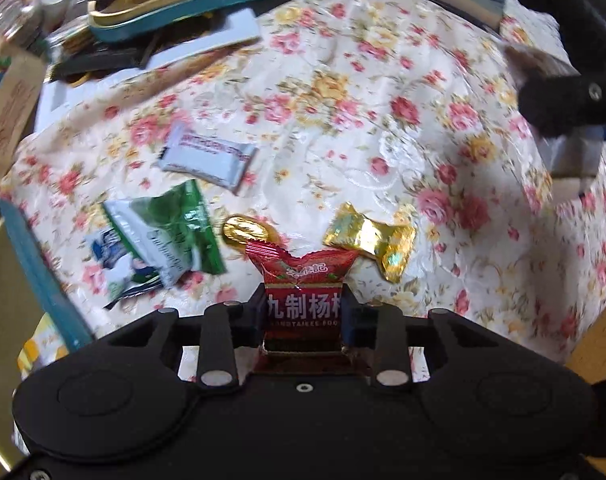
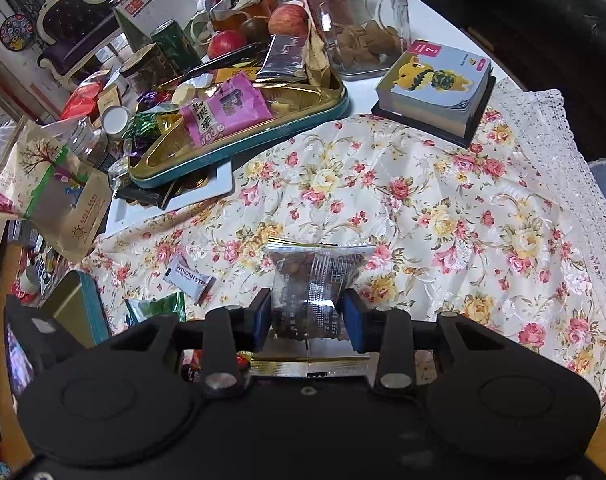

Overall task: Organize snacks
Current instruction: 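Carry the red packet to the gold tray and release it while the right gripper carries the brown packet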

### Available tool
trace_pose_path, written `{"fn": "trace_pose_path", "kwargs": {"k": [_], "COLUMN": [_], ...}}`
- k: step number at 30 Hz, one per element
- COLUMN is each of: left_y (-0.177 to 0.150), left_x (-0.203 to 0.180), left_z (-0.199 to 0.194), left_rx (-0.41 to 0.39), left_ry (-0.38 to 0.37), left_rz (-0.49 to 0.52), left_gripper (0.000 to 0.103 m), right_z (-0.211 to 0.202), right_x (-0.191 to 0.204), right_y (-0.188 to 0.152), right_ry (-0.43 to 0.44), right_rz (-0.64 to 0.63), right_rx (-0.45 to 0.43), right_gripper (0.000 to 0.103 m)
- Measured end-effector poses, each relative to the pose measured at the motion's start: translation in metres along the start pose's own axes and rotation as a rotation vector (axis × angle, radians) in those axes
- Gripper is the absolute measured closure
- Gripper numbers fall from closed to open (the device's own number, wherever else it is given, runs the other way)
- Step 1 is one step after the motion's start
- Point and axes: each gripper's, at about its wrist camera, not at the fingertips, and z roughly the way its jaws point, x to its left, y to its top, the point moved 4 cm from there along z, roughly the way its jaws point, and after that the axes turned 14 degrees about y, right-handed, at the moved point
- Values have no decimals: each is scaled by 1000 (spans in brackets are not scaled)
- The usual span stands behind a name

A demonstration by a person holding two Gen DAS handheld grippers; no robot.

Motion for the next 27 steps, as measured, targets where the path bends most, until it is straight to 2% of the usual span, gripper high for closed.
{"fn": "trace_pose_path", "kwargs": {"k": [4,9,17,20,25,27], "left_y": [6,12,-10,-24,-46,-51], "left_x": [22,75,193,234,285,300], "left_z": [-24,-54,-81,-81,-69,-65], "left_rx": [1,11,15,43,119,138], "left_ry": [13,46,253,309,404,411], "left_rz": [-97,-279,-537,-630,-682,-704], "left_gripper": [61,61,61,61,61,61], "right_z": [-4,-5,13,24,40,47], "right_x": [0,9,53,73,114,132], "right_y": [6,11,7,2,-8,-14], "right_ry": [-5,1,22,35,77,100], "right_rz": [23,42,-27,-60,-123,-160], "right_rx": [-22,-40,-16,3,27,36], "right_gripper": [64,64,64,64,64,64]}}
